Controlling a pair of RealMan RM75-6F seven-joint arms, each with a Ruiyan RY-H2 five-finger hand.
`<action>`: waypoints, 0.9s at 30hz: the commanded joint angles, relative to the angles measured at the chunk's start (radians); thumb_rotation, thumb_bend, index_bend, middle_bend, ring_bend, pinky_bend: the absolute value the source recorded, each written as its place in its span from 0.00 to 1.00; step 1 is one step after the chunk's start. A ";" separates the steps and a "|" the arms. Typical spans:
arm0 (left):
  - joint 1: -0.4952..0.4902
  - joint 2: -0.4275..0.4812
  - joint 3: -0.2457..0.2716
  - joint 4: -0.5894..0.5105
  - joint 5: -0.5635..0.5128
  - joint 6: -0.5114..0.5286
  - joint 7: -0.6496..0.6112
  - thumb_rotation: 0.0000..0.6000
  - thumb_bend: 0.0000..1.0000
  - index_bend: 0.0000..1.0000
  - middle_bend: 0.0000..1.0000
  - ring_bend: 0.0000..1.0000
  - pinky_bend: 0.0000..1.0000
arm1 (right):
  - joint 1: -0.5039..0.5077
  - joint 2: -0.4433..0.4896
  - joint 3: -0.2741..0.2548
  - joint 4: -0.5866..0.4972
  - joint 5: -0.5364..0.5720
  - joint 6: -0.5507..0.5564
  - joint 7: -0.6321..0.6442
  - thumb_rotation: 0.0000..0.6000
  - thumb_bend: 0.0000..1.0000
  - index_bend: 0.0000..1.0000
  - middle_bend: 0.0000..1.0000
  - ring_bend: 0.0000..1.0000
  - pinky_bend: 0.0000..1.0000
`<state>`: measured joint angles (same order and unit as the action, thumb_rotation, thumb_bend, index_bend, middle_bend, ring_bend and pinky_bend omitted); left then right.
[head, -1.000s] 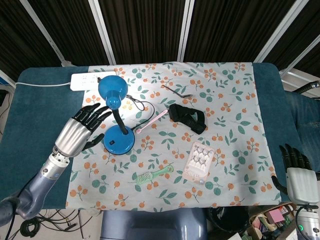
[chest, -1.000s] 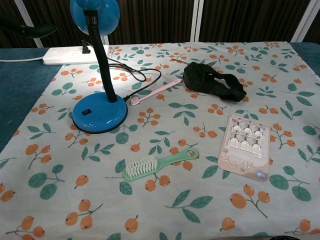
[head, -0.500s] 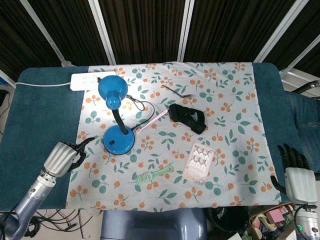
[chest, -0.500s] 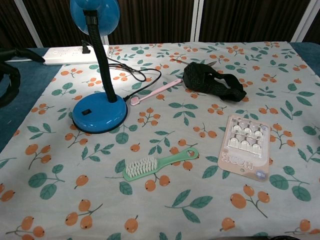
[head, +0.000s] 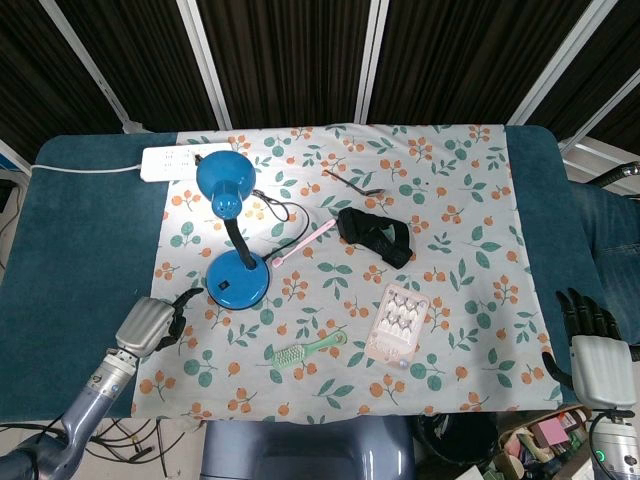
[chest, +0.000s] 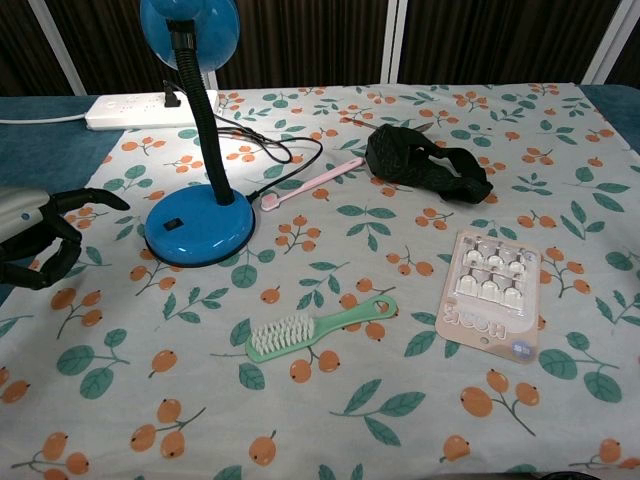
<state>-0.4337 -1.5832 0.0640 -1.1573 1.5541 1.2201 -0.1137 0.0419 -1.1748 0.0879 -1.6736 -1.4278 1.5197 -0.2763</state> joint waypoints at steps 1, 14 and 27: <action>-0.023 0.003 -0.021 -0.045 -0.042 -0.064 0.019 1.00 0.61 0.17 0.76 0.89 0.97 | 0.000 0.000 0.000 0.000 0.000 0.000 -0.001 1.00 0.18 0.00 0.04 0.06 0.13; -0.060 0.012 -0.065 -0.099 -0.095 -0.140 0.069 1.00 0.61 0.15 0.76 0.89 0.97 | 0.001 0.001 0.003 -0.002 0.011 -0.004 -0.005 1.00 0.18 0.00 0.04 0.06 0.13; -0.073 -0.005 -0.074 -0.091 -0.138 -0.196 0.131 1.00 0.61 0.15 0.77 0.89 0.97 | 0.001 0.002 0.004 -0.006 0.019 -0.007 -0.007 1.00 0.18 0.00 0.04 0.06 0.13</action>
<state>-0.5068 -1.5874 -0.0107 -1.2500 1.4172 1.0262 0.0159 0.0424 -1.1727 0.0918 -1.6794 -1.4095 1.5127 -0.2838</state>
